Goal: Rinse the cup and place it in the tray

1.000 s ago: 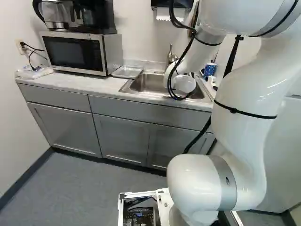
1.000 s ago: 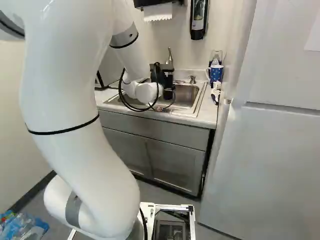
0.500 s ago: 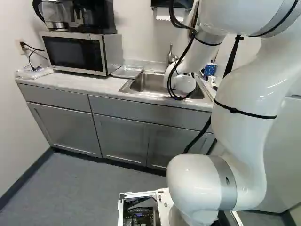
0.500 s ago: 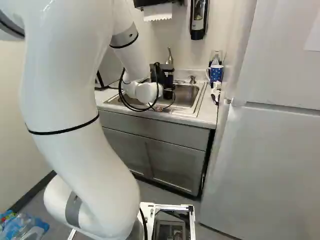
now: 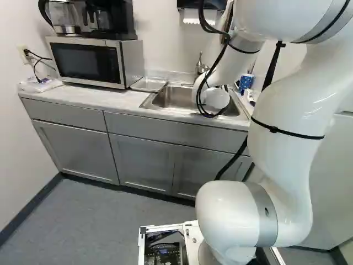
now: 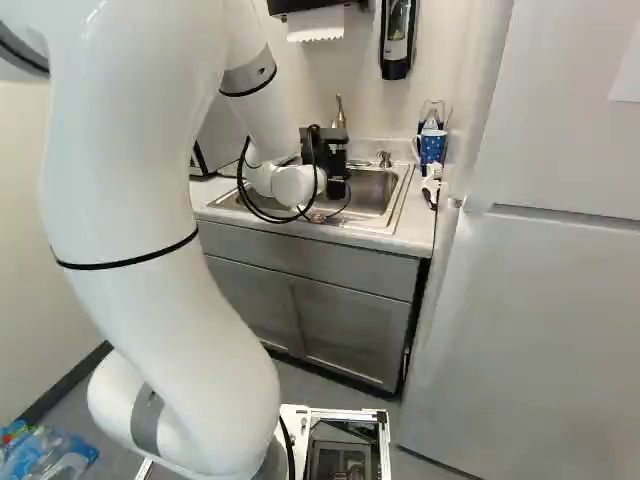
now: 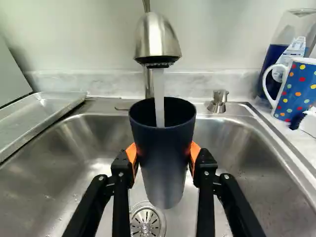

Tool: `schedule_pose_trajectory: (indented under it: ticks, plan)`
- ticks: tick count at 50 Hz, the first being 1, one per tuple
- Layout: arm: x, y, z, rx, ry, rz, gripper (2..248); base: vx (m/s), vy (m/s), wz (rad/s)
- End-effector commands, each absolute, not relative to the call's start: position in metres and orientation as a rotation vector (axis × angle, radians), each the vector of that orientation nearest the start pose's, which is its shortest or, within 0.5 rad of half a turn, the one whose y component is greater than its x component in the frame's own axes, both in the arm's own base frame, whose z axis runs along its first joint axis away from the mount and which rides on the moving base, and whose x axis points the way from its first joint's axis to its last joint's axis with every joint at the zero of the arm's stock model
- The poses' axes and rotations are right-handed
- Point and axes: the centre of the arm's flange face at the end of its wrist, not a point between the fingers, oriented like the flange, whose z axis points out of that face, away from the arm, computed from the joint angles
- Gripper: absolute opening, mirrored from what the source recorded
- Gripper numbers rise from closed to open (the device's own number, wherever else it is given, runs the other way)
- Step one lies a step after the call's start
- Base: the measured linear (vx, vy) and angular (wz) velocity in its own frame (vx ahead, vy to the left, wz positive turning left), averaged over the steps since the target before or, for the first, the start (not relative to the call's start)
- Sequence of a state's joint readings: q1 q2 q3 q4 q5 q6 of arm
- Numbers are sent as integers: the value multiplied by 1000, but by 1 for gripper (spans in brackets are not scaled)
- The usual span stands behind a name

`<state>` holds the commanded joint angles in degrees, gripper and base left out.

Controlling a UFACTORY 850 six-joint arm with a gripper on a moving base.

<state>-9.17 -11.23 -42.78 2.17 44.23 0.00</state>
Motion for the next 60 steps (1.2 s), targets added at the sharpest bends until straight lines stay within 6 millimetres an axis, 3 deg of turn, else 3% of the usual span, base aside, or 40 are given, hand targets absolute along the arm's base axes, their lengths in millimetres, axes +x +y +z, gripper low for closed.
schedule_pose_trajectory:
  ticks: [60]
  plan:
    - [507, -84, 440, -2550, 266, -1987, 121, 0, 0, 0]
